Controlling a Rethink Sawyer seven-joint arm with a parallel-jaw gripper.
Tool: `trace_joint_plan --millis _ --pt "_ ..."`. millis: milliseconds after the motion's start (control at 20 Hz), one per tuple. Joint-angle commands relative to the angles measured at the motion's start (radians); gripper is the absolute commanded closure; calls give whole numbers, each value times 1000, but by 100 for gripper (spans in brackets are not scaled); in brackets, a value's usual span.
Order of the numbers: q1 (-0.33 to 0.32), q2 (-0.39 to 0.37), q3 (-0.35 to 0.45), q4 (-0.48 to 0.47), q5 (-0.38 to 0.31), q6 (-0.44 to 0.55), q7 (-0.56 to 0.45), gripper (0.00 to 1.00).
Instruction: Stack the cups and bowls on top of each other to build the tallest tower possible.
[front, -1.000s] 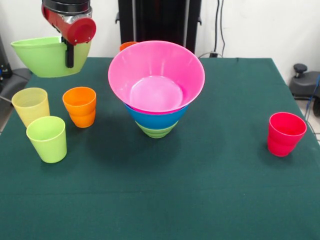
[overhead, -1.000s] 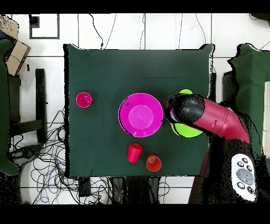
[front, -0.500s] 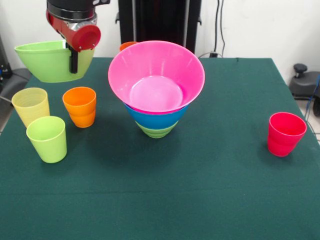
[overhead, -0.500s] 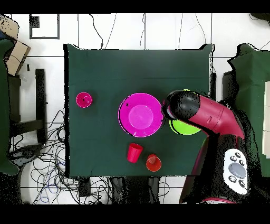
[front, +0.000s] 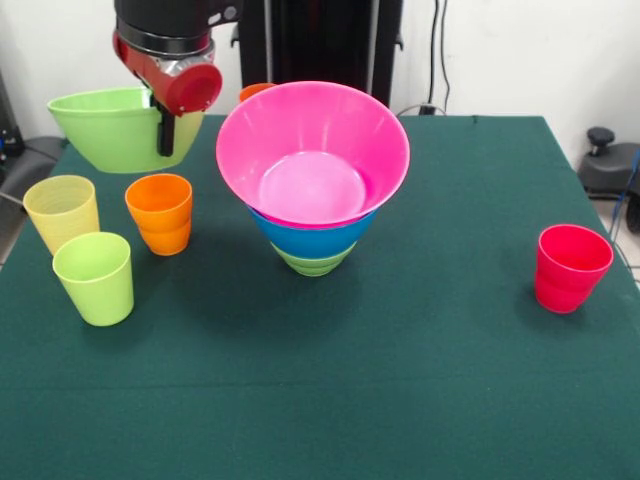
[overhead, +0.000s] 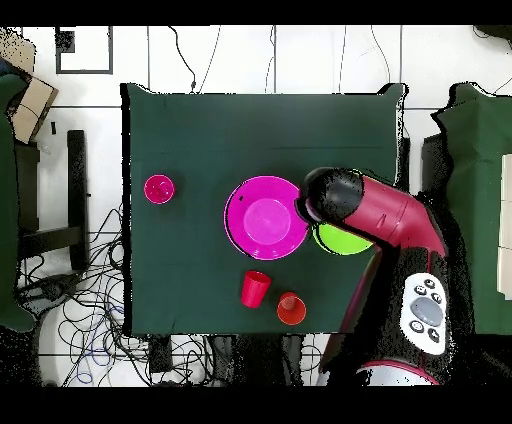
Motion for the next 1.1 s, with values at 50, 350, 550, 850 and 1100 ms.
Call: trace_joint_plan --millis 50,350,550,850,1100 --pt "43 58 10 -39 43 110 205 100" --pt "66 66 -13 -45 68 119 205 100" --pt "83 71 -34 -49 86 126 204 100" --pt "85 68 -48 -53 104 143 182 100" --pt "91 62 -60 -66 112 172 173 100"
